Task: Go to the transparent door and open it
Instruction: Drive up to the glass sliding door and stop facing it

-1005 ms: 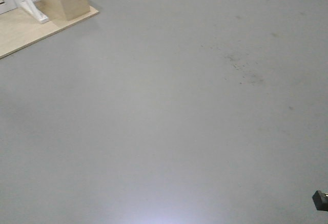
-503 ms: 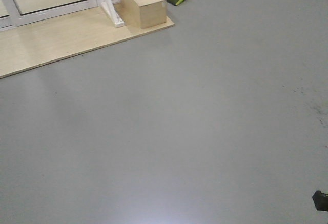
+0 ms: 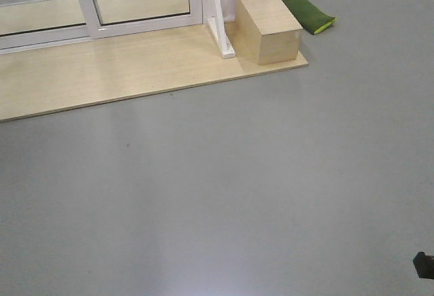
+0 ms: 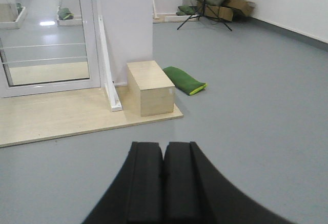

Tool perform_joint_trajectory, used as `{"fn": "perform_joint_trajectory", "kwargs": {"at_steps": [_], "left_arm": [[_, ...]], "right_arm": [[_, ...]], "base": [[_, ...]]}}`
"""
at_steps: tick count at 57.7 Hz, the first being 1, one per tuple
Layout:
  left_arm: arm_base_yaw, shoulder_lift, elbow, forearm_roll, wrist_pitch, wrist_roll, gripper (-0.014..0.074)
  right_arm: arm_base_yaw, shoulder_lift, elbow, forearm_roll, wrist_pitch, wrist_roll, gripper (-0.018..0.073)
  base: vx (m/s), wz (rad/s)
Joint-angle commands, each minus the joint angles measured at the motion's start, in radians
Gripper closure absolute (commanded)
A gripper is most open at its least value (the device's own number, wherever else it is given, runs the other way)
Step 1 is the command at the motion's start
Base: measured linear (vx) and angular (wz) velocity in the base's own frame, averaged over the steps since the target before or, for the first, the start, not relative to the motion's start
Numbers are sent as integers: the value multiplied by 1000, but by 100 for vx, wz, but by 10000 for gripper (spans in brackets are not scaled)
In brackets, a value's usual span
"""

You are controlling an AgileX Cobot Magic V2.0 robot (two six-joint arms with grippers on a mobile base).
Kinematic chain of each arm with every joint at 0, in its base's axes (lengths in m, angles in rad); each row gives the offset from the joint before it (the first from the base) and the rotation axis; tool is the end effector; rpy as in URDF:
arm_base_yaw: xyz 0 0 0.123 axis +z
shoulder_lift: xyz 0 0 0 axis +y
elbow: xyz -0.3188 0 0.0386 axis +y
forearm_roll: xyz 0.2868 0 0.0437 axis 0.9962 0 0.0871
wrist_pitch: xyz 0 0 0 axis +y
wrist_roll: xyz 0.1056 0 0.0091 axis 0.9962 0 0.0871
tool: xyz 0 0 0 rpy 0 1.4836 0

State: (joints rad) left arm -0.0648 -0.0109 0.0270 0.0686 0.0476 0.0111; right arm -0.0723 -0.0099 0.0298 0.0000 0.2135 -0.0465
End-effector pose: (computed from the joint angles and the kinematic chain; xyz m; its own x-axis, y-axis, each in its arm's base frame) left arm 0.0741 -0.0045 0.1996 0.0284 0.0779 -0.9966 0.0594 0.9951 0.0794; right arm 0.0731 -0.0053 0.1809 -0.1485 -0.0358 -0.9883 0.0654 0.9968 -0.0460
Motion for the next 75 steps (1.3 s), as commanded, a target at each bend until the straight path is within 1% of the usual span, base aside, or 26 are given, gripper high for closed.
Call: {"fn": "perform_joint_trajectory", "kwargs": {"at_steps": [1, 45, 75], "left_arm": [[-5, -12, 30, -9, -83, -3, 602], [-5, -12, 30, -9, -83, -3, 602], [-5, -12, 30, -9, -83, -3, 602]], "right_arm": [[-5, -11, 14, 0, -83, -5, 567], [-5, -11, 14, 0, -83, -5, 567], [-5, -11, 14, 0, -83, -5, 567]], "base": [[54, 30], [55, 18], [55, 7]]}}
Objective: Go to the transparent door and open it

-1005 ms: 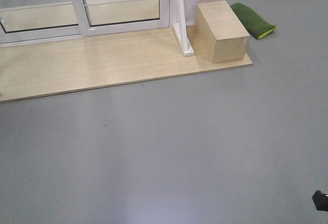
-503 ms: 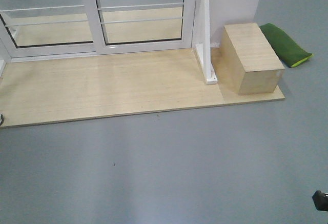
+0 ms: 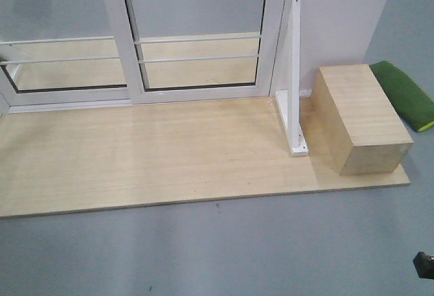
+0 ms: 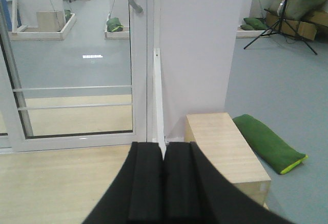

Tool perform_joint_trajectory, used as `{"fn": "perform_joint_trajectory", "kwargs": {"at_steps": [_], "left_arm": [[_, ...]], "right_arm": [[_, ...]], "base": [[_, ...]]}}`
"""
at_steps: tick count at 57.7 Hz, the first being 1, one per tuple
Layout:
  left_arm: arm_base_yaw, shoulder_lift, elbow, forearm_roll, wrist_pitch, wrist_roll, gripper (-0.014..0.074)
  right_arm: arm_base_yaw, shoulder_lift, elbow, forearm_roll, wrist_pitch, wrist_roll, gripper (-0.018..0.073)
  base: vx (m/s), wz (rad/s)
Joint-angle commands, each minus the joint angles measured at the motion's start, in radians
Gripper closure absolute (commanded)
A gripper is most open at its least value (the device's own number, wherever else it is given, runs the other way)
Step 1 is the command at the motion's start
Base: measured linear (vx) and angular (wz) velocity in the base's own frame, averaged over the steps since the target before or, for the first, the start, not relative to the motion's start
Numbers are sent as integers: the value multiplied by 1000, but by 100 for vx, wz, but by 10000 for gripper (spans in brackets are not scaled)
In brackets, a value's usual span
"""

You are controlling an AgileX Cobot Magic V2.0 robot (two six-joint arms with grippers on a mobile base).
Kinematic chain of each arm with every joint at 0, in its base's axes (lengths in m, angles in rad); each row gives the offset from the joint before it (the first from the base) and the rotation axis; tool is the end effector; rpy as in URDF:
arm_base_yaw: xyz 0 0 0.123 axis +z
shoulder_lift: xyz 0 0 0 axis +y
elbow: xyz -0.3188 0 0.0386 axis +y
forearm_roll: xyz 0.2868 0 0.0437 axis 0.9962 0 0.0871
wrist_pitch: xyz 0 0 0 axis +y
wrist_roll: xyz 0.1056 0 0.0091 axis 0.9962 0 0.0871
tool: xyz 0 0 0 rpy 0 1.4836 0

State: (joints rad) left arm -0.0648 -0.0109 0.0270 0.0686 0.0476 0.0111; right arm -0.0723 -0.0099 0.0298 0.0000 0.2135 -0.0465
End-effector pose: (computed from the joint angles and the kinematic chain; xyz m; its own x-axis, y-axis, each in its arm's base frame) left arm 0.0741 -0.0045 0.1996 0.0284 0.0779 -0.9966 0.0594 0.9951 0.0794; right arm 0.0731 -0.0053 0.1809 -0.1485 -0.0358 -0.9883 0.0654 0.9968 -0.0460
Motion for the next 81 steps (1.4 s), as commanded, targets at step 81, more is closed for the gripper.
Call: {"fn": "perform_joint_trajectory", "kwargs": {"at_steps": [81], "left_arm": [[-5, -12, 30, -9, -83, -3, 602]], "right_arm": [[-5, -11, 14, 0, -83, -5, 567]], "base": [[42, 5]]}}
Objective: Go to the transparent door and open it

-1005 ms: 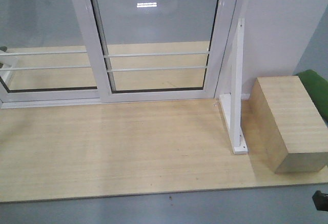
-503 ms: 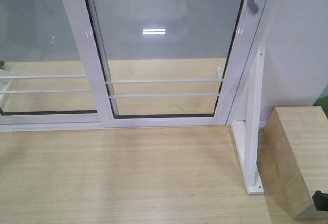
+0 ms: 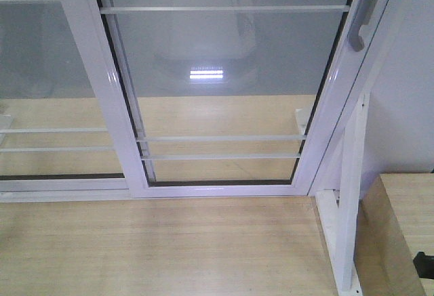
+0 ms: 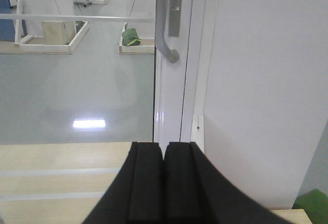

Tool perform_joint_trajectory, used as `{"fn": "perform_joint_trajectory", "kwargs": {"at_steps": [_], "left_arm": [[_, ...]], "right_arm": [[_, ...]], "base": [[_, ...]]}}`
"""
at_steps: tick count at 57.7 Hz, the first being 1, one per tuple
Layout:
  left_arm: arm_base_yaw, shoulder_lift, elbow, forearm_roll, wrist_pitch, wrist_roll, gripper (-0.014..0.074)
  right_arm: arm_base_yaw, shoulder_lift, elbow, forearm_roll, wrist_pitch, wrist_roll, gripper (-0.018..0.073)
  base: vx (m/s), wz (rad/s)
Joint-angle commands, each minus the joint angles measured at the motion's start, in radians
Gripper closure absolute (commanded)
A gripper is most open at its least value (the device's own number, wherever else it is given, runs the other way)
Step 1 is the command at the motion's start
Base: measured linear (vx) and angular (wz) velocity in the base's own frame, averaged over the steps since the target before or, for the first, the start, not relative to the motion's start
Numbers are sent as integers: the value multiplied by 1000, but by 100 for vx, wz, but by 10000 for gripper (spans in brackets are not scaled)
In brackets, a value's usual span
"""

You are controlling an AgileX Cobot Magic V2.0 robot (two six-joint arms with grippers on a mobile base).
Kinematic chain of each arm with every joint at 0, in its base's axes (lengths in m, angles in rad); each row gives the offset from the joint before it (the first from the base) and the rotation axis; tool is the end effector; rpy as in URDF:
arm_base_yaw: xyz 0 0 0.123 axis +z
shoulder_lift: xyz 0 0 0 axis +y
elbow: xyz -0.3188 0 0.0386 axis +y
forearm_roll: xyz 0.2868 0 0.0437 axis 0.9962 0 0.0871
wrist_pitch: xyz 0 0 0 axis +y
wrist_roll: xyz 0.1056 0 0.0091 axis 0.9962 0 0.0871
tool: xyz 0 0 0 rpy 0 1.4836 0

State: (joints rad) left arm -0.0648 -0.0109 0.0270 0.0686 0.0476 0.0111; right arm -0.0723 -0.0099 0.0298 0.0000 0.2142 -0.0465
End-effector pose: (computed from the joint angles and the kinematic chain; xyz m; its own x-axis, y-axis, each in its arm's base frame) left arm 0.0741 -0.0045 0.1996 0.0284 0.0779 -0.9966 0.0594 0.9951 0.0794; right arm 0.0731 -0.0053 0.1808 -0.1492 -0.0358 -0.9882 0.0654 0.9968 -0.0460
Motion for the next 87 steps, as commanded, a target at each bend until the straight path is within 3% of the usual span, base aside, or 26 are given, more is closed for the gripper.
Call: {"fn": "perform_joint_trajectory", "kwargs": {"at_steps": [1, 87], "left_arm": [[-5, -12, 30, -9, -83, -3, 602], [-3, -14, 30, -9, -83, -3, 602]], "right_arm": [[-5, -11, 14, 0, -84, -5, 567], [-5, 9, 13, 0, -87, -5, 567]], "base": [[23, 0], [8, 1]]}}
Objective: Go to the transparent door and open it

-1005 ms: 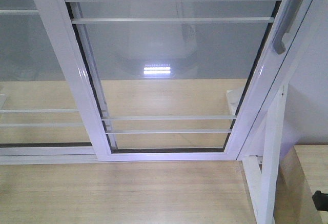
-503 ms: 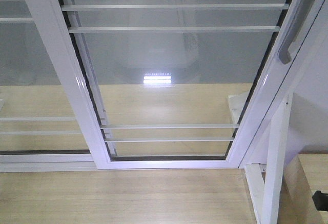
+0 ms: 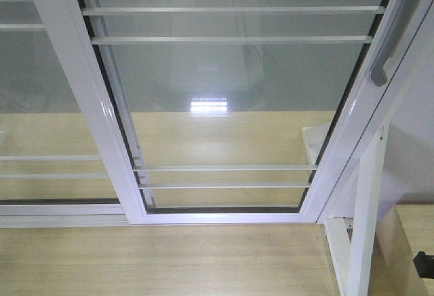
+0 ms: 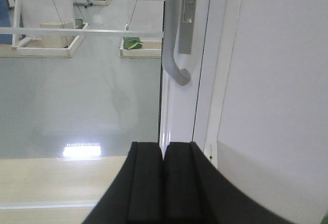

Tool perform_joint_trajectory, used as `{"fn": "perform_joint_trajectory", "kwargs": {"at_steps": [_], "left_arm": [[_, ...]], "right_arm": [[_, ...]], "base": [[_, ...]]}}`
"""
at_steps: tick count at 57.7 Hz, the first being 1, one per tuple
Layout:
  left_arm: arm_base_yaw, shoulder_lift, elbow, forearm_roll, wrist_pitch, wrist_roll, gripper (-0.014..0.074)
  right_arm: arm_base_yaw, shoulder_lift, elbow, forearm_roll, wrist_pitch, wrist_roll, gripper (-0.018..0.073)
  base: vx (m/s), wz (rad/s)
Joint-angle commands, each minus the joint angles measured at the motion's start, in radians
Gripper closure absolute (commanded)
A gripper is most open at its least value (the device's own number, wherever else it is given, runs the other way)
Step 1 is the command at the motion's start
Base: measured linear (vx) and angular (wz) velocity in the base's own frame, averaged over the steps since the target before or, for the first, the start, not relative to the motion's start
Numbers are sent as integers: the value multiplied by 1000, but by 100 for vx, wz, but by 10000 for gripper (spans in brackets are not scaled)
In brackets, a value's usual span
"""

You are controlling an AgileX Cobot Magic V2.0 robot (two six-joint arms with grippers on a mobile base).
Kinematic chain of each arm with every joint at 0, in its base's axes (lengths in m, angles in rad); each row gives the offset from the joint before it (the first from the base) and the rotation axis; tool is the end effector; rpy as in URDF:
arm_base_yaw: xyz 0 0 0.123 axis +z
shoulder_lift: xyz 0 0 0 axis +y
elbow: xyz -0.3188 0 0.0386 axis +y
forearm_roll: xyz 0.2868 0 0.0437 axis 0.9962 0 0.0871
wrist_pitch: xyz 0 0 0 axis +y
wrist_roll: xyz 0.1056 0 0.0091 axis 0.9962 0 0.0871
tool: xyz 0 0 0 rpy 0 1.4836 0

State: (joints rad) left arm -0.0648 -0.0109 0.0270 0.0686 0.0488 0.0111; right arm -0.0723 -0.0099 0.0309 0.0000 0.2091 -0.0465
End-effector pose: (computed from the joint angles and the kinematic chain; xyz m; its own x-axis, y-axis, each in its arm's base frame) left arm 0.0741 -0.0044 0.1994 0.0272 0.0779 -0.9966 0.0594 0.9951 0.0794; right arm 0.0732 -0.0053 0.1809 -0.1453 -0.0361 -0.9887 0.0656 0.9968 -0.0460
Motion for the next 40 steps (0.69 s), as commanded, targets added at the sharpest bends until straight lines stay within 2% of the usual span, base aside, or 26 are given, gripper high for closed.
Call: {"fn": "perform_joint_trajectory", "kwargs": {"at_steps": [1, 40], "left_arm": [[-3, -14, 30, -9, -84, -3, 602], [-3, -13, 30, -9, -100, -3, 602]], "right_arm": [[-5, 9, 12, 0, -82, -5, 567], [-5, 9, 12, -29, -92, -6, 567]], "base": [[0, -1], [0, 0]]}}
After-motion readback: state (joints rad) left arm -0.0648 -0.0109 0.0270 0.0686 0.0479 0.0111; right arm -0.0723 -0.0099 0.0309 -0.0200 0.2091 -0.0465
